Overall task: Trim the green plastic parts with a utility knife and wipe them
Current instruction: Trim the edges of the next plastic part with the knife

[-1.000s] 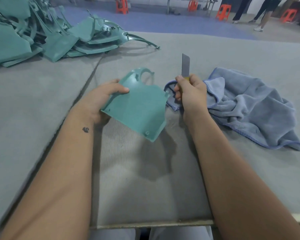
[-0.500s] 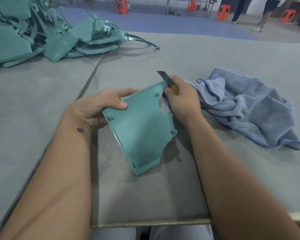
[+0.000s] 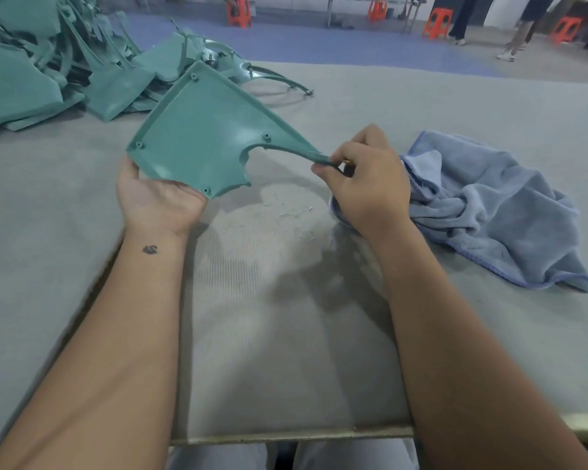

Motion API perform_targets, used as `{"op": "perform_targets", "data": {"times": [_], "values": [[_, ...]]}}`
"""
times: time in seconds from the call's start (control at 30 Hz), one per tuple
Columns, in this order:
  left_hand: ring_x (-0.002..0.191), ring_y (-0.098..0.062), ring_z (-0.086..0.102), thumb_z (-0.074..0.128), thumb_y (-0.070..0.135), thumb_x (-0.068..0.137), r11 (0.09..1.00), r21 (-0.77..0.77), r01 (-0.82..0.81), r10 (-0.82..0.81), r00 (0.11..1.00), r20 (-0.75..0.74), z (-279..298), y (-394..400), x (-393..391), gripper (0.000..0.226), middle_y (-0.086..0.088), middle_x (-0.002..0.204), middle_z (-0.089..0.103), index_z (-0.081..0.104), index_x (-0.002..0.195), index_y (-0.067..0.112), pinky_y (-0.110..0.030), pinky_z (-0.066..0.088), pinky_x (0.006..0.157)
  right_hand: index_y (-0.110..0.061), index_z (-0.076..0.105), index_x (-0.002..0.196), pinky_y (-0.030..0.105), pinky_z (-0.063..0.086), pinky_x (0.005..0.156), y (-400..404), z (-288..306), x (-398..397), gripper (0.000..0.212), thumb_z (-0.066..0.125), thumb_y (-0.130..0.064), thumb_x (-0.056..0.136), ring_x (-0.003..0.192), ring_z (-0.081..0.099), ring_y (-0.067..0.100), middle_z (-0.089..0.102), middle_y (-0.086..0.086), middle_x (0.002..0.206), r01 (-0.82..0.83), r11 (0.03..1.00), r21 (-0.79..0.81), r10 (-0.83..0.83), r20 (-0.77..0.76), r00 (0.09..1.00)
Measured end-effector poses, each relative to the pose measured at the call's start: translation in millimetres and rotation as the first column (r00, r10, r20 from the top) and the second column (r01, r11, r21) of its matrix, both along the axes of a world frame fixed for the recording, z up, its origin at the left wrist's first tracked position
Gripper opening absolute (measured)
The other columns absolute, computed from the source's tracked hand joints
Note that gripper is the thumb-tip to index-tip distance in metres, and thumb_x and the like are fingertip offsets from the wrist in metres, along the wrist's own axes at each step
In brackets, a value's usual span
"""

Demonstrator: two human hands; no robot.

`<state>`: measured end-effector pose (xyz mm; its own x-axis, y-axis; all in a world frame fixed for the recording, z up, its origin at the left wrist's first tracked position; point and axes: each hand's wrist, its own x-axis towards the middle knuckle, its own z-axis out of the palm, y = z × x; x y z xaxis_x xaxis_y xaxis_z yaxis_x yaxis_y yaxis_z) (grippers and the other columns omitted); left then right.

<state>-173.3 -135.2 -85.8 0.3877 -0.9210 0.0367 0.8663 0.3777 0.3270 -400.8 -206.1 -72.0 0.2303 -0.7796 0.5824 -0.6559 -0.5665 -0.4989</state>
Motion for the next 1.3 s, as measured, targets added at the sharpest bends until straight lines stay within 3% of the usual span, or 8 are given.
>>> {"op": "perform_targets", "data": {"times": [0.13,0.3,0.4,0.6,0.77,0.87,1.13,1.3], "values": [[0.122,-0.035,0.057,0.027,0.032,0.101,0.998,0.038,-0.04,0.038,0.998,0.051,3,-3,-3,0.05,-0.015,0.135,0.058,0.05,0.139,0.01,-0.051,0.043,0.103,-0.015,0.061,0.075,0.032,0.034,0.06,5,4,3,0.029,0.066,-0.042,0.085,0.073,0.05,0.018,0.047,-0.007,0.076,-0.043,0.999,0.009,0.044,-0.109,0.993],[0.112,-0.032,0.064,0.002,0.06,0.098,0.967,0.252,-0.028,-0.035,0.97,0.24,3,-9,-6,0.078,-0.016,0.126,0.063,0.048,0.136,0.01,-0.041,0.056,0.085,-0.015,0.048,0.065,0.032,0.03,0.052,4,3,1,0.038,0.066,-0.044,0.082,0.057,0.04,0.015,0.041,-0.005,0.056,0.008,0.99,0.14,-0.01,0.013,1.0],[0.102,-0.029,0.069,0.011,0.06,0.098,0.939,0.343,-0.008,-0.131,0.915,0.381,6,-11,-12,0.071,-0.015,0.116,0.068,0.053,0.127,0.011,-0.035,0.058,0.075,-0.018,0.035,0.06,0.032,0.026,0.051,3,1,2,0.045,0.065,-0.043,0.084,0.052,0.033,0.014,0.036,-0.004,0.053,0.05,0.982,0.18,-0.06,0.051,0.997],[0.064,-0.017,0.064,0.046,0.015,0.1,0.895,0.407,-0.184,-0.289,0.455,0.842,7,-12,-61,0.018,-0.012,0.089,0.069,0.063,0.102,0.008,-0.024,0.047,0.054,-0.016,0.04,0.056,0.024,0.028,0.044,0,5,5,0.045,0.07,-0.035,0.083,0.045,0.033,0.011,0.037,0.001,0.05,-0.152,0.897,0.415,-0.034,0.408,0.912],[0.067,-0.004,0.059,0.048,0.021,0.1,0.933,0.294,-0.205,-0.309,-0.042,0.95,-3,-13,-82,0.023,-0.003,0.088,0.072,0.07,0.094,0.016,-0.019,0.047,0.064,-0.015,0.048,0.055,0.017,0.03,0.04,-1,-5,10,0.037,0.07,-0.026,0.083,0.037,0.037,0.008,0.04,-0.007,0.039,-0.178,0.822,0.54,-0.067,0.404,0.912],[0.072,-0.008,0.061,0.047,0.028,0.1,0.933,0.264,-0.244,-0.303,-0.137,0.943,-7,-16,-84,0.025,-0.001,0.089,0.072,0.069,0.087,0.024,-0.027,0.046,0.074,-0.014,0.052,0.063,0.02,0.035,0.048,-2,-5,12,0.033,0.069,-0.032,0.084,0.043,0.042,0.01,0.044,-0.003,0.047,-0.188,0.794,0.578,-0.065,0.388,0.919],[0.072,-0.007,0.054,0.048,0.029,0.1,0.938,0.26,-0.228,-0.269,-0.006,0.963,-8,-25,-94,0.023,0.005,0.081,0.063,0.067,0.093,0.017,-0.026,0.041,0.069,-0.015,0.048,0.061,0.024,0.034,0.054,1,-4,15,0.035,0.065,-0.027,0.089,0.052,0.041,0.013,0.041,0.001,0.053,-0.273,0.794,0.543,0.0,0.448,0.894],[0.06,-0.006,0.064,0.051,0.026,0.097,0.912,0.369,-0.177,-0.279,0.392,0.877,5,-19,-87,0.022,0.004,0.07,0.07,0.062,0.083,0.015,-0.027,0.051,0.061,0.01,0.062,0.082,0.022,0.038,0.042,-3,-8,15,0.048,0.064,-0.038,0.09,0.037,0.043,0.014,0.05,0.008,0.05,-0.28,0.8,0.531,0.001,0.466,0.885]]}}
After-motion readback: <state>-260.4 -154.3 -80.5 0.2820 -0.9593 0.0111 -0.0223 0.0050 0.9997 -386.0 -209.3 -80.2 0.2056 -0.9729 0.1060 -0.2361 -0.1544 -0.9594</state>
